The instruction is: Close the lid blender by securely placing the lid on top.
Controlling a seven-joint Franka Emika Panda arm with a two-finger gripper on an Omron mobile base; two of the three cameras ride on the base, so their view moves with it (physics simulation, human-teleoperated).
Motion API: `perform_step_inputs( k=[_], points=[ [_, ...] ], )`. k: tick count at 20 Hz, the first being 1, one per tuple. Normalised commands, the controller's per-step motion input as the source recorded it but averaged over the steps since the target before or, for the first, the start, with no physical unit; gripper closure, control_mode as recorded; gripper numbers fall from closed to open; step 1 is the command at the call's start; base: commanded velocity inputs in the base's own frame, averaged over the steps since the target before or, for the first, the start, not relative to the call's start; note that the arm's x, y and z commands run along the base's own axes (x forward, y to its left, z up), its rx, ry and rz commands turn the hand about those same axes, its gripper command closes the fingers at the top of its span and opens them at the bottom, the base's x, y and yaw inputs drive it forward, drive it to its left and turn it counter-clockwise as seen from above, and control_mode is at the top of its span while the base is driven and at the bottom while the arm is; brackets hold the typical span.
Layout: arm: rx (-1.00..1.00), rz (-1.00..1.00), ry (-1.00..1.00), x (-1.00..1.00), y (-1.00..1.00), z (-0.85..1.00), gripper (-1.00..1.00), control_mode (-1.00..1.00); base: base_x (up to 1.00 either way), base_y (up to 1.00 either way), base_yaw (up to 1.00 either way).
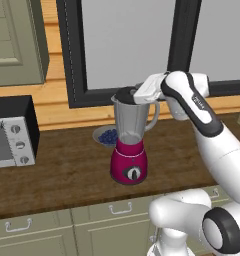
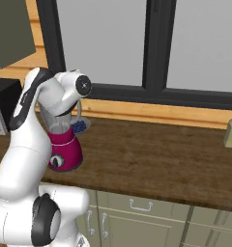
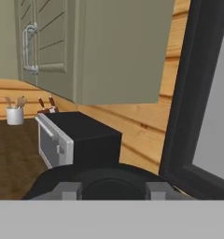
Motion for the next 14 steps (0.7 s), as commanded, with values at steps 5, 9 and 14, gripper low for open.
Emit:
perform_step_inputs(
  k=[5, 9, 14],
  points=[
    [0.00, 0.09, 0.02, -0.02, 0.11, -0.38, 1.00, -1.00, 0.00, 0.00, 0.00],
    [0.00, 0.06, 0.03, 0.00, 0.24, -0.42, 1.00, -1.00, 0.00, 0.00, 0.00],
    [0.00, 0.00, 0.02, 0.10, 0.28, -0.67, 1.00, -1.00, 0.00, 0.00, 0.00]
  ],
)
